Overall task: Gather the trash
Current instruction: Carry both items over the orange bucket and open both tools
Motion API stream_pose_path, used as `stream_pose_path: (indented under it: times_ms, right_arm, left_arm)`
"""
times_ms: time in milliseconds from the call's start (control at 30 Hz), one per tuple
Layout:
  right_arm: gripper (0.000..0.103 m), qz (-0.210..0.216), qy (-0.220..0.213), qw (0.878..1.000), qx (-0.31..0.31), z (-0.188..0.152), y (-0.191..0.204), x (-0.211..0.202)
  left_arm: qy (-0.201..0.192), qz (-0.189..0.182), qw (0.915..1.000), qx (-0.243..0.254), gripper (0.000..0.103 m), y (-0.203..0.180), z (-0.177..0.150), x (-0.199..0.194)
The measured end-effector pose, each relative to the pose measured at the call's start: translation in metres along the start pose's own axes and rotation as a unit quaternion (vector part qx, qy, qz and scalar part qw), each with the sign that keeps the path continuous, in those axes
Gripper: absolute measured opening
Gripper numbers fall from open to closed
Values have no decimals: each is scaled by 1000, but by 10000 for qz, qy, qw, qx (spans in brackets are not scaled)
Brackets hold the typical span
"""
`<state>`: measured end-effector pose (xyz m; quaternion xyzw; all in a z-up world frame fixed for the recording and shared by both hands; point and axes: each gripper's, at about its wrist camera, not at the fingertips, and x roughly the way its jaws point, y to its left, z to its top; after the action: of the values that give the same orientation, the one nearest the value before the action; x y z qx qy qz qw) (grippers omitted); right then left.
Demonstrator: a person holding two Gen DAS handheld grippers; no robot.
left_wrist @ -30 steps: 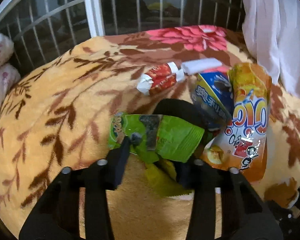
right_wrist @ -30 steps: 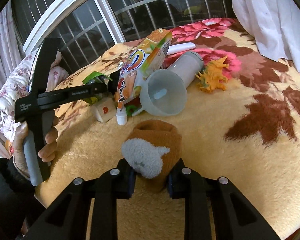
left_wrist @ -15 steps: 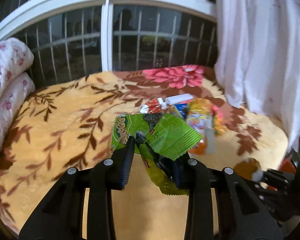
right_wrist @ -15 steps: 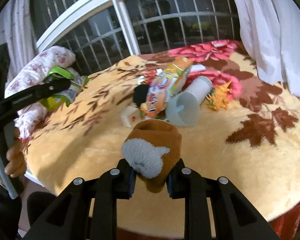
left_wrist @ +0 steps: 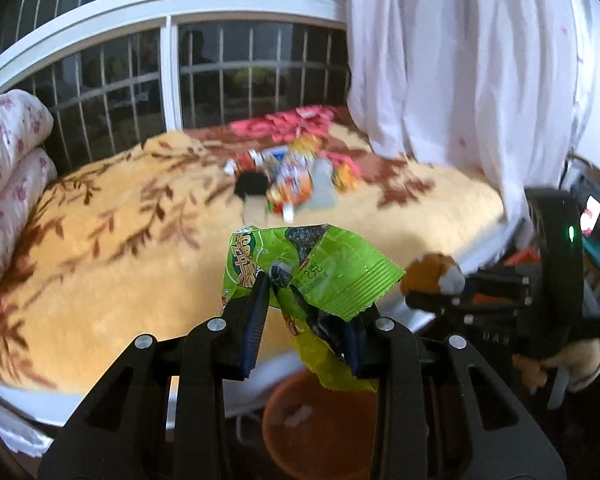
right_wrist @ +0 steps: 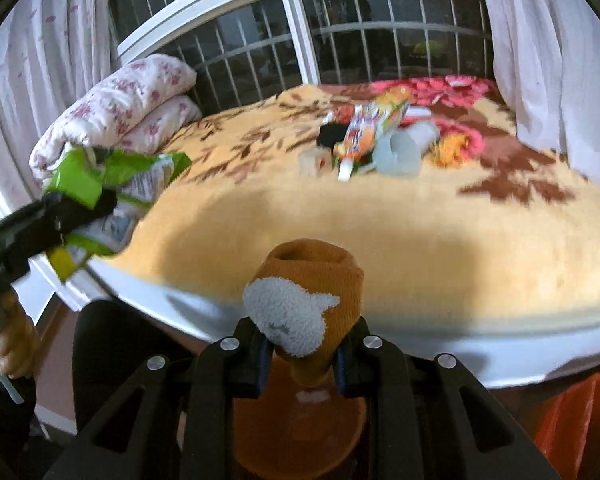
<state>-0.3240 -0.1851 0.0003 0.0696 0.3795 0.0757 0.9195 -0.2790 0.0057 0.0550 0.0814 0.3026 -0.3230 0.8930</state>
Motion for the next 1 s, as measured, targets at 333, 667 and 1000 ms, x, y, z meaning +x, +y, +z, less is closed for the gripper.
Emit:
stream_pose_path:
  times_ms: [333,667,1000]
  right_arm:
    - [24,271,1076,9938,-75,-69,9,26]
    - [24,213,2065,9782,-58,-112,3,89]
    - [48,101,2470,9689,-95,-123,-1,124]
  left_arm:
    - [1176,-223,9927,137,32,-11,-88,32]
    - [2544,-626,9650,-50,32,-4,-150,110]
    - [3023,-780,9490,-427,72,12,-164,138]
